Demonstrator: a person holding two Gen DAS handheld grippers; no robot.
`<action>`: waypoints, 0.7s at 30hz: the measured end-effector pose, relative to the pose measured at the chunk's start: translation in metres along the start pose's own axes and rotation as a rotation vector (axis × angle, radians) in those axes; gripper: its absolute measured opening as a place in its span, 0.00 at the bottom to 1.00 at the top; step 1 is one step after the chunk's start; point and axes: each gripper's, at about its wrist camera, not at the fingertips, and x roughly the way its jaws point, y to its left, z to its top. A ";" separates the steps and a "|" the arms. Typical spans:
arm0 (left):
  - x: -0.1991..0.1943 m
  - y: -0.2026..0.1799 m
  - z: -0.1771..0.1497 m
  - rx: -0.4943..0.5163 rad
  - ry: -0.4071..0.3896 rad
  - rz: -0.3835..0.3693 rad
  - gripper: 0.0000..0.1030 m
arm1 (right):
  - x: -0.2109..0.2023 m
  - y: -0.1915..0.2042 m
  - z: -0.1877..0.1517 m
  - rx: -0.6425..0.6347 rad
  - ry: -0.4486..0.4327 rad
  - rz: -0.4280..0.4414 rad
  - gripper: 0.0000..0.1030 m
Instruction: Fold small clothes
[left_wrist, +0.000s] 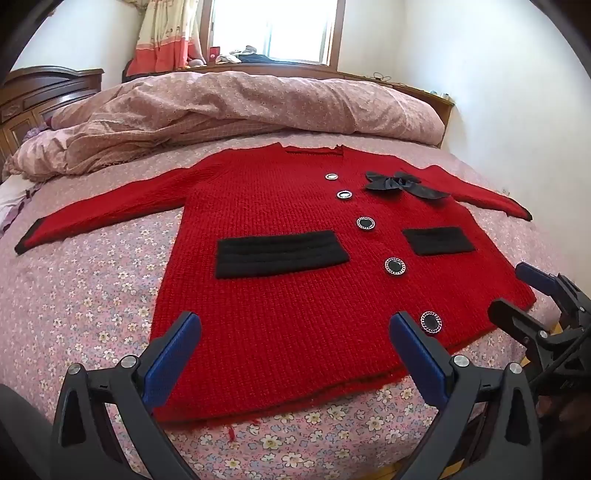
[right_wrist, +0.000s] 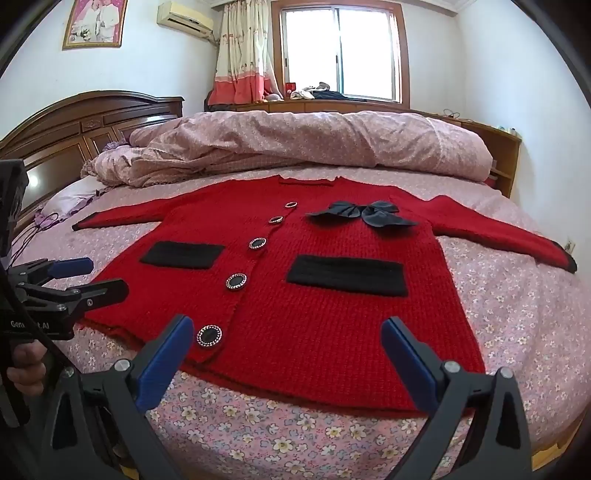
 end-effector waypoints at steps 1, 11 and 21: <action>0.000 0.000 0.000 -0.005 0.000 -0.004 0.96 | 0.000 0.000 0.000 -0.001 -0.001 -0.003 1.00; 0.001 -0.002 0.000 0.008 0.001 0.001 0.96 | -0.003 -0.001 0.001 0.007 -0.008 0.004 1.00; 0.001 -0.003 0.000 0.008 -0.001 0.001 0.96 | -0.003 0.000 0.001 0.001 -0.006 0.005 1.00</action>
